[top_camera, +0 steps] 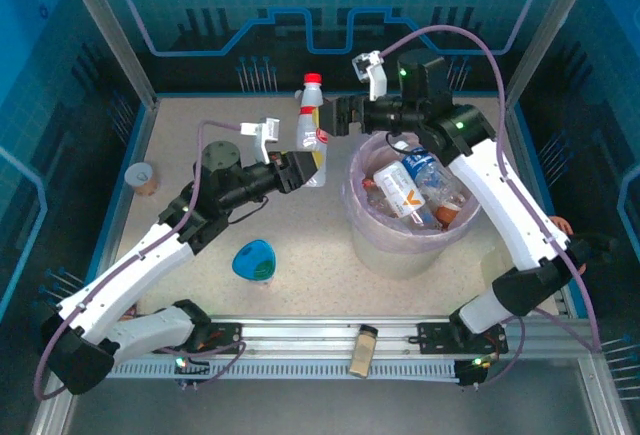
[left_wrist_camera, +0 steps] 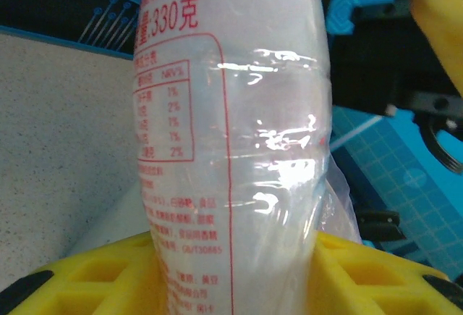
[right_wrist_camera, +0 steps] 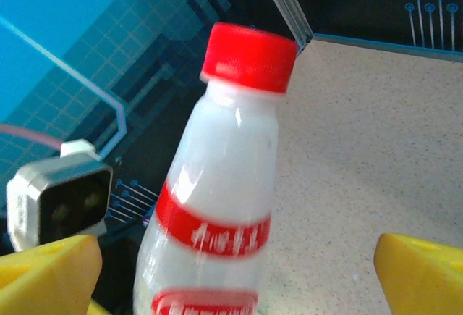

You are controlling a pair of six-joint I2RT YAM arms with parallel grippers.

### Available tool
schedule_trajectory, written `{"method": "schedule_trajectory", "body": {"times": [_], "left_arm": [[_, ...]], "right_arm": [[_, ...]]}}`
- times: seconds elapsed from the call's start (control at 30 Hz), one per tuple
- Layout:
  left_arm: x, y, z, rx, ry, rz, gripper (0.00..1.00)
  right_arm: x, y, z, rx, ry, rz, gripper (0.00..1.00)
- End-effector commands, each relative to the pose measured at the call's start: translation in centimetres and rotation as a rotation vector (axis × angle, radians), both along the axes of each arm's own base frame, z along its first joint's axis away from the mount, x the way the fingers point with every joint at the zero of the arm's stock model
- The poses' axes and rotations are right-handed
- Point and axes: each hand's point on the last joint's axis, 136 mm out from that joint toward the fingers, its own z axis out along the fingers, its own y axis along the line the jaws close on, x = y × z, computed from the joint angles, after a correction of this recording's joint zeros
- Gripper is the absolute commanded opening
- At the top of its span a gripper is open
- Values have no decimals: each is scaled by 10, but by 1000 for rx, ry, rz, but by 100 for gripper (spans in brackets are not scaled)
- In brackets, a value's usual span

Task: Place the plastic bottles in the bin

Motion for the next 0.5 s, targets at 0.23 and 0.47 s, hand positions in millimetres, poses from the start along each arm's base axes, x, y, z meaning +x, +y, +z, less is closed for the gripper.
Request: {"method": "schedule_trajectory", "body": {"times": [0.23, 0.47], "left_arm": [[-12, -12, 7, 6, -77, -89, 48], [-10, -8, 8, -9, -92, -61, 70]], "right_arm": [[-5, 26, 19, 82, 6, 86, 68], [-4, 13, 36, 93, -55, 54, 51]]}}
